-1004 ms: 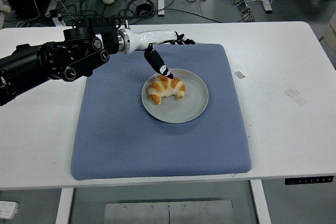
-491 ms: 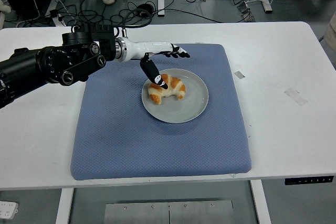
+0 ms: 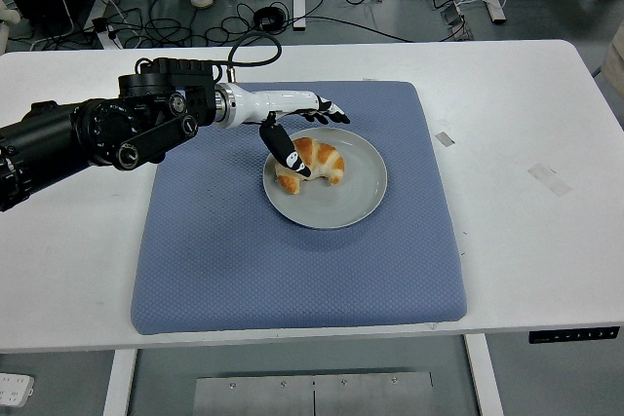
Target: Place the bread on the table
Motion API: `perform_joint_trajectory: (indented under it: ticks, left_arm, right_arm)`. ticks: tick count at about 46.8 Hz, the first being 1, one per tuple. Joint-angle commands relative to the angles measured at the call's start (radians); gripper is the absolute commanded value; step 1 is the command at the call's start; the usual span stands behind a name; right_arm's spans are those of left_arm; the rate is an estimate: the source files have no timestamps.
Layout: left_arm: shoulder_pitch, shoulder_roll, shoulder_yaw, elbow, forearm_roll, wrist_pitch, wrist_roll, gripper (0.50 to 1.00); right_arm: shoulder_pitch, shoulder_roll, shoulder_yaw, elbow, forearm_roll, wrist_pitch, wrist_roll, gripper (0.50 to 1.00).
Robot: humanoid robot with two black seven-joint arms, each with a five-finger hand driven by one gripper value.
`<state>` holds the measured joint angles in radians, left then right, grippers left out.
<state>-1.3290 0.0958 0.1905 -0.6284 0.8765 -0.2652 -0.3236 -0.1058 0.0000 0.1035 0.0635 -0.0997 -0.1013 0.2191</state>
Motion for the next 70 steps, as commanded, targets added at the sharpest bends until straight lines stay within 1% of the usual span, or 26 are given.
perform_joint_trajectory:
  ticks: [1,9,23,39,42,46,52,55,59,67,70]
  left_arm:
    - [0.001,-0.001,0.000,-0.001,-0.001,0.000,0.000,0.916]
    - [0.005,-0.001,0.000,-0.001,-0.001,0.000,0.000,0.907]
    - [0.008,-0.002,0.000,-0.001,-0.002,0.000,0.000,0.854]
    - [0.037,-0.007,0.000,-0.001,-0.002,0.000,-0.002,0.846]
    - [0.040,-0.007,0.000,-0.001,-0.002,0.000,-0.002,0.827]
    - [0.040,-0.007,0.000,-0.001,-0.002,0.000,-0.002,0.783]
    - [0.040,-0.007,0.000,-0.001,-0.002,0.000,-0.002,0.743]
    - [0.040,-0.007,0.000,-0.001,-0.004,0.000,-0.002,0.712]
    - [0.040,-0.005,0.000,-0.001,-0.004,0.000,-0.002,0.687]
    - [0.040,-0.004,-0.002,-0.001,-0.004,-0.002,-0.002,0.621]
    - [0.040,-0.004,-0.002,-0.001,-0.005,-0.002,-0.002,0.611]
  right_arm:
    - [0.000,0.000,0.001,0.001,0.000,0.000,-0.001,1.000]
    - [0.000,0.000,-0.001,-0.001,0.000,0.000,0.000,1.000]
    - [0.000,0.000,0.001,0.001,0.000,0.000,-0.001,1.000]
    - [0.000,0.000,-0.001,-0.001,0.000,0.000,-0.001,1.000]
    - [0.000,0.000,0.001,0.001,0.000,0.000,0.000,1.000]
    - [0.000,0.000,0.001,0.001,0.000,0.000,0.000,1.000]
    - [0.000,0.000,0.001,-0.001,0.000,0.000,0.000,1.000]
    - [0.000,0.000,0.001,0.001,0.000,0.000,0.000,1.000]
    - [0.000,0.000,-0.001,0.001,0.000,0.000,0.000,1.000]
    - [0.000,0.000,-0.001,-0.001,0.000,0.000,-0.001,1.000]
    - [0.000,0.000,-0.001,-0.001,0.000,0.000,-0.001,1.000]
